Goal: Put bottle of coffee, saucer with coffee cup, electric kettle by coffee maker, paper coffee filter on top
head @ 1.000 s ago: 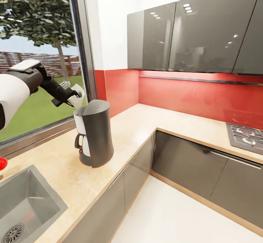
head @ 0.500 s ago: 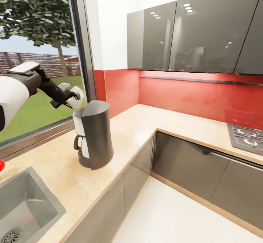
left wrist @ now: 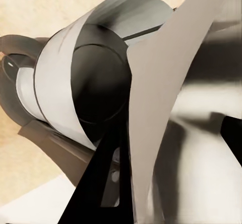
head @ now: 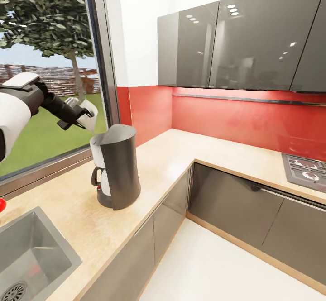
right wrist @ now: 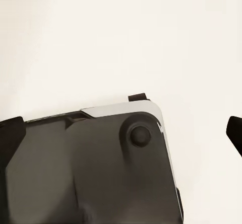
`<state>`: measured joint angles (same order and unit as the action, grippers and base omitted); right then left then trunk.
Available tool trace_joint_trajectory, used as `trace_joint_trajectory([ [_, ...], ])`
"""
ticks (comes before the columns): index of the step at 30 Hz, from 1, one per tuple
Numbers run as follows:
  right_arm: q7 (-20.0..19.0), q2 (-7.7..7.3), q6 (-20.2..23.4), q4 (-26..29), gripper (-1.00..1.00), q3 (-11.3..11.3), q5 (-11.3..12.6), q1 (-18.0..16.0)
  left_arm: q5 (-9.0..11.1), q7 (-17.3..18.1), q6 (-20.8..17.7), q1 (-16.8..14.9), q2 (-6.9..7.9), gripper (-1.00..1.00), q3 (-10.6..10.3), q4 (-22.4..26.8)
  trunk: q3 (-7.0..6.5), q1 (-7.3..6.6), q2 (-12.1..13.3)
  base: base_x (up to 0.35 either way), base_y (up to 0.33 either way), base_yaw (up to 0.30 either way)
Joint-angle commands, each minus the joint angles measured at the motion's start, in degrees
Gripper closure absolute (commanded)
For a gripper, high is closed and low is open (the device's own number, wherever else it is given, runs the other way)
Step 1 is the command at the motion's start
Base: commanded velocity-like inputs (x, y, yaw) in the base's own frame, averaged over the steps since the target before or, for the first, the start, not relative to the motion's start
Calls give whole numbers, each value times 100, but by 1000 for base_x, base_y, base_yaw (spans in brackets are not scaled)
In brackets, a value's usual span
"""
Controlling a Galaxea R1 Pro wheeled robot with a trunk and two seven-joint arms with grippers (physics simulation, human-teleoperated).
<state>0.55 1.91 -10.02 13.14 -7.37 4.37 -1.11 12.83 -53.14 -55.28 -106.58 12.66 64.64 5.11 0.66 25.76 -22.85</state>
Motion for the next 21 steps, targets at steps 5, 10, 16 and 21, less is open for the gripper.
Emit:
trace_joint_trajectory([
  [5, -2, 3, -21, -4, -100, -10, 46, -3, 55, 90, -57, 4, 7, 100, -43, 2, 7, 3, -7, 0, 0, 0],
  [10, -2, 3, -19, -4, -100, -6, 46, -3, 11, 119, -206, 98, 23, 100, -47, -15, 7, 3, -7, 0, 0, 0],
  [16, -2, 3, -19, -4, -100, -10, 46, -3, 0, 128, -227, 208, 15, 100, -48, -75, 7, 3, -7, 0, 0, 0],
  [21, -2, 3, -21, -4, -100, -10, 46, -3, 0, 129, -231, 216, -4, 100, -40, -80, 7, 3, -7, 0, 0, 0],
])
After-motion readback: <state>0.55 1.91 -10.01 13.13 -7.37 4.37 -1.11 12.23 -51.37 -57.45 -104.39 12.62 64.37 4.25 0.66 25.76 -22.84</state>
